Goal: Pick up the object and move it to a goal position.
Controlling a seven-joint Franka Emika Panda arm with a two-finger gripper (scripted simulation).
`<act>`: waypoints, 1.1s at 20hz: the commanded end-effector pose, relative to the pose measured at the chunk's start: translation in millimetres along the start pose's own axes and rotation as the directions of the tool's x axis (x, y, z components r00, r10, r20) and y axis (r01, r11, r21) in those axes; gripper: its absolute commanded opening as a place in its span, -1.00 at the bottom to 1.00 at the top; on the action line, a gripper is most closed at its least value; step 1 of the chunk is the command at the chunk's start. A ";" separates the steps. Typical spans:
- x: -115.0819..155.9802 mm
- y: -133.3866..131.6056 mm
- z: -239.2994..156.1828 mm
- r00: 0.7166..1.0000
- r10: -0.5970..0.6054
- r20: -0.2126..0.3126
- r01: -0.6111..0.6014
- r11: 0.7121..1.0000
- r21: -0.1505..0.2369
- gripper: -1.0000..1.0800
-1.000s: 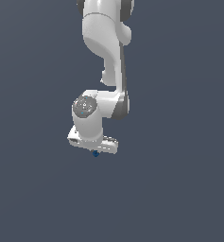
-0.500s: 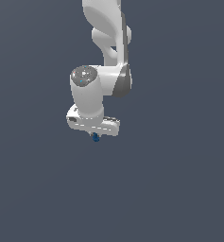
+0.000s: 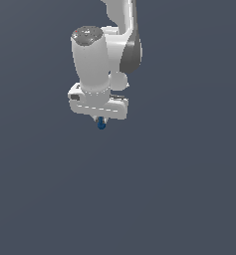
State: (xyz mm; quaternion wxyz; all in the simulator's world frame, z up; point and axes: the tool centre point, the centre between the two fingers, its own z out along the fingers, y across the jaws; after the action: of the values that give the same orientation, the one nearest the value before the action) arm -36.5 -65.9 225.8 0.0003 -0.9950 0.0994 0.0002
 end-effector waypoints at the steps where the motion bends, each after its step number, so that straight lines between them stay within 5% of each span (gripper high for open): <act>1: -13.2 1.5 -20.4 1.000 0.000 0.000 0.000 1.000 0.000 -1.00; 22: -102.1 11.3 -171.1 1.000 0.000 0.000 0.000 1.000 -0.001 -1.00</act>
State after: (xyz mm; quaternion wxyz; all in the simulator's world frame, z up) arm -134.8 -57.3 390.5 0.0000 -0.9950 0.0995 -0.0006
